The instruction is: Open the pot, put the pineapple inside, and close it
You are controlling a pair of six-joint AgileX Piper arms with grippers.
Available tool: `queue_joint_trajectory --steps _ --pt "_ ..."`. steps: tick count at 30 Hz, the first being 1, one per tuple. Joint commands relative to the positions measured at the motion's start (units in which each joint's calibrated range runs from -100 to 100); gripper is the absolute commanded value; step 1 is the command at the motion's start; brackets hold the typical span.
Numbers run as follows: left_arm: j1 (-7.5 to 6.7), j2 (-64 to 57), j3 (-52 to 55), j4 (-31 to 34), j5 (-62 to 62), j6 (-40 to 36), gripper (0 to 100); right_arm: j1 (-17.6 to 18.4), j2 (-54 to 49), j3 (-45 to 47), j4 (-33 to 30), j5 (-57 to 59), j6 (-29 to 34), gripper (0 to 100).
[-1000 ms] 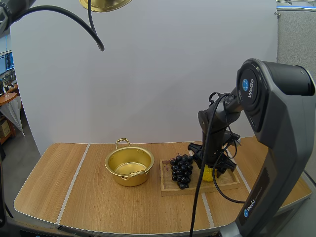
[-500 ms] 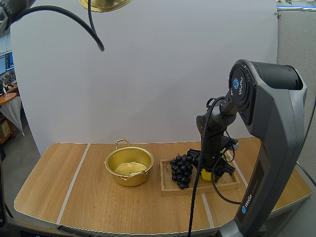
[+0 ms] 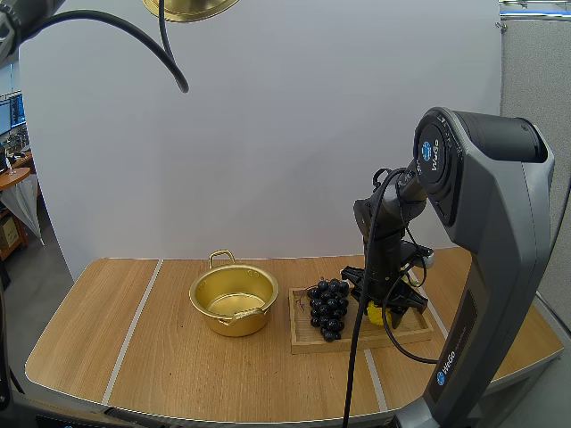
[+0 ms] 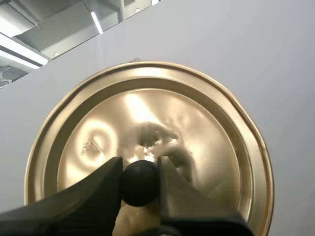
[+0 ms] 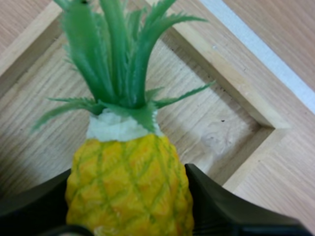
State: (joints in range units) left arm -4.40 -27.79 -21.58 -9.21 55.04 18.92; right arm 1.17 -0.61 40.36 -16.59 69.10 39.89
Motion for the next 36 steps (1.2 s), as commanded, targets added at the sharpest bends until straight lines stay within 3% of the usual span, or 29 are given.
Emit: queue_joint_trajectory --steps 1,6,12,16,20,29,33,36 --pt "-0.09 -0.63 -0.58 0.28 -1.97 -0.56 0 -0.32 -1.03 -0.32 1.94 1.57 -0.21 0" --pt "-0.09 -0.63 -0.58 0.28 -1.97 -0.56 0 0.01 -5.15 -2.86 6.60 1.57 -9.50 0" --pt "-0.09 -0.63 -0.58 0.28 -1.97 -0.56 0 3.85 -13.00 -10.40 17.37 1.57 -34.37 0" --pt "-0.09 -0.63 -0.58 0.28 -1.97 -0.56 0 8.28 -18.60 -12.13 19.10 2.43 -46.75 0" --pt "-0.09 -0.63 -0.58 0.28 -1.97 -0.56 0 10.01 -25.11 -12.13 19.14 4.04 -48.00 0" --pt "-0.09 -0.63 -0.58 0.28 -1.97 -0.56 0 10.00 -36.66 -12.13 23.04 0.78 -48.38 0" --pt "-0.09 -0.63 -0.58 0.28 -1.97 -0.56 0 11.00 -37.29 -12.13 30.15 -0.89 -59.93 0" --pt "-0.09 -0.63 -0.58 0.28 -1.97 -0.56 0 12.46 -35.25 -12.13 30.40 -0.88 -60.97 0"
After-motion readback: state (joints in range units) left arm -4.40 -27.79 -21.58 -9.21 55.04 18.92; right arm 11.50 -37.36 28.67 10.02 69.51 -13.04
